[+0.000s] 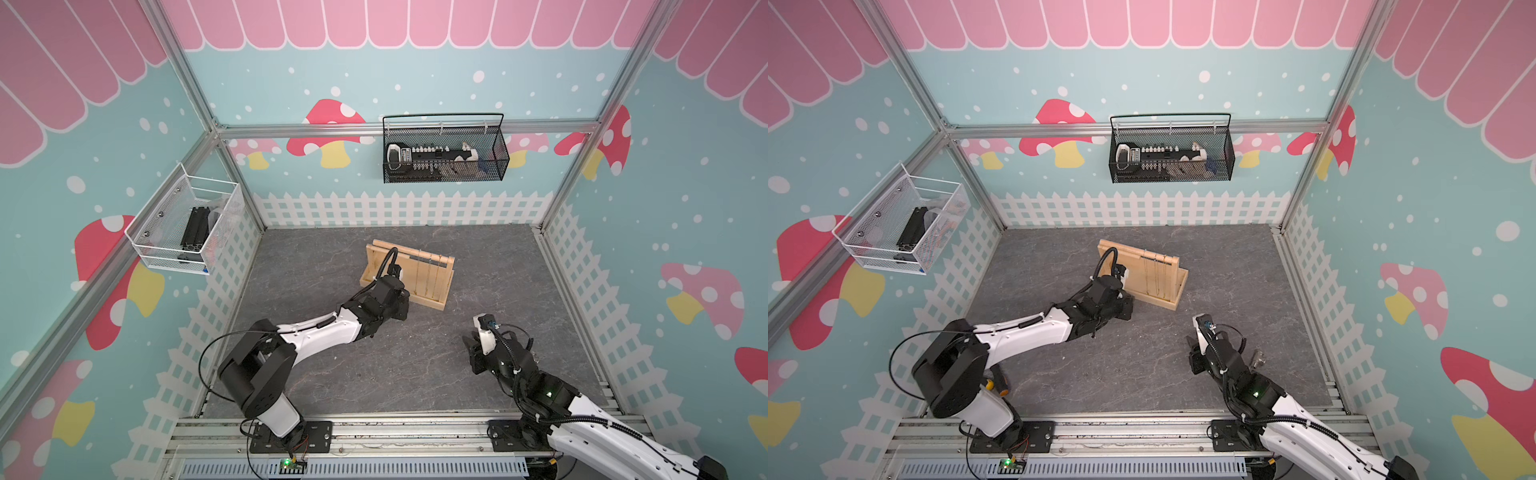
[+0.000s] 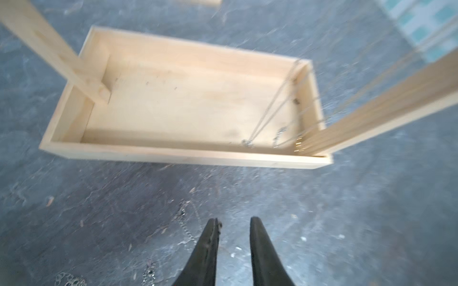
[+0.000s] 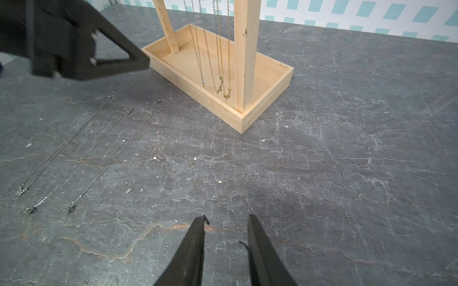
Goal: Take the necklace off the jewelry display stand
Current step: Place the necklace at the center of the board, then take off the necklace from the stand.
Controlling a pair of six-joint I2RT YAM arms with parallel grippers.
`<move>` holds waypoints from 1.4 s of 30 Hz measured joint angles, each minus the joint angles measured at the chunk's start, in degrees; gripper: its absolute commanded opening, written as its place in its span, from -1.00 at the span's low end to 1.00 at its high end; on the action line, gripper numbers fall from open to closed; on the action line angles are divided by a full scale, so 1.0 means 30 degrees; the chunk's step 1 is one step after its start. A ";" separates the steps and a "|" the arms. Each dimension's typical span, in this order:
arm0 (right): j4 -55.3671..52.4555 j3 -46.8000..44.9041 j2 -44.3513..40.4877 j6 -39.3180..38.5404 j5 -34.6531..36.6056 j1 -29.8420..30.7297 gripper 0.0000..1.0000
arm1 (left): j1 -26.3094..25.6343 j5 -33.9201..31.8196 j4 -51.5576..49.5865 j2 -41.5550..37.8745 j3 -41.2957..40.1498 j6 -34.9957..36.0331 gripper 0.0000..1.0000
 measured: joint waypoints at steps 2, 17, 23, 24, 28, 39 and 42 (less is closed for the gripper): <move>-0.0007 0.0000 -0.0058 0.0000 0.0000 0.0000 -0.37 | -0.0007 0.0867 0.0874 -0.0940 0.0073 0.0204 -0.35; -0.0087 -0.0036 -0.1005 0.0007 0.0022 0.0000 -0.37 | 0.0000 0.1508 0.0882 0.0648 0.3949 0.1821 -0.41; -0.0095 -0.0044 -0.1173 0.0000 0.0015 0.0000 -0.37 | 0.0007 0.0692 0.0211 0.0984 0.4852 0.2310 -0.47; -0.0095 -0.0044 -0.1217 0.0007 0.0015 0.0000 -0.37 | 0.0007 0.0576 0.0102 0.1020 0.4852 0.2361 -0.48; -0.0095 -0.0044 -0.1282 0.0007 0.0022 0.0000 -0.37 | 0.0109 0.0350 -0.0066 0.1311 0.4860 0.2441 -0.50; -0.0102 -0.0044 -0.1282 0.0007 0.0022 0.0000 -0.37 | 0.0889 0.0714 -0.0022 0.2157 0.5297 0.2601 -0.51; -0.0102 -0.0044 -0.1282 0.0007 0.0022 0.0000 -0.37 | 0.0962 0.0954 0.0102 0.2237 0.5464 0.2645 -0.52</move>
